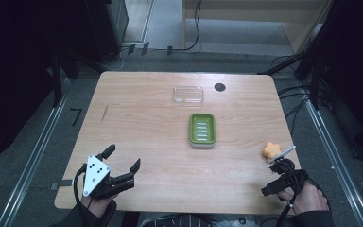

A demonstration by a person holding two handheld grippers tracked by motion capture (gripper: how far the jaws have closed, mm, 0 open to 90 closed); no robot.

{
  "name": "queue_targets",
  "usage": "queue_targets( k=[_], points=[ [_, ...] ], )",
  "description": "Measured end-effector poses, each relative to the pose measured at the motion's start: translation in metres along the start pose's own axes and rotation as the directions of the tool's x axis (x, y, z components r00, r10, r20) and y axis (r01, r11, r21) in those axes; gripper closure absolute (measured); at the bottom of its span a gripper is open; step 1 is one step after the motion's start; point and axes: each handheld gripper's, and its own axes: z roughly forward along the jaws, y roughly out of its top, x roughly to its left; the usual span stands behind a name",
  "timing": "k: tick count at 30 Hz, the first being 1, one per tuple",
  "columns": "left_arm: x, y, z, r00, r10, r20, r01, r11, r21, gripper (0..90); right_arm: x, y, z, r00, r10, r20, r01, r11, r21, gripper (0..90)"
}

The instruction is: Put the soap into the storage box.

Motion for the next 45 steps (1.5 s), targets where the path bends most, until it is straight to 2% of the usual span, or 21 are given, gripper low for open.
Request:
queue_targets(
  k=[11,16,23,37,45],
  points=[
    [0.0,0.0,-0.001,1.0,0.003,-0.001,-0.003,1.0,0.001,13.7,0.001,0.002,0.001,0.9998,-0.017,0.008,0.017,1.0,0.0,0.0],
    [0.0,0.0,-0.001,1.0,0.002,-0.002,-0.002,1.0,0.002,13.7,-0.001,0.005,0.001,0.9982,-0.052,0.03,0.052,0.999,-0.012,0.0],
    [0.0,0.0,-0.001,1.0,0.004,-0.002,-0.004,1.0,0.004,13.7,-0.006,0.01,0.0,0.9982,-0.041,0.045,0.042,0.999,-0.019,0.0],
    [0.0,0.0,0.0,1.0,0.003,-0.003,-0.003,1.0,0.006,13.7,-0.017,0.031,-0.009,0.9963,-0.056,0.066,0.061,0.996,-0.072,0.0],
    [0.0,0.0,0.0,1.0,0.002,-0.003,-0.002,1.0,0.006,13.7,-0.023,0.039,-0.009,0.9966,-0.052,0.065,0.057,0.996,-0.07,0.0]
  ],
)
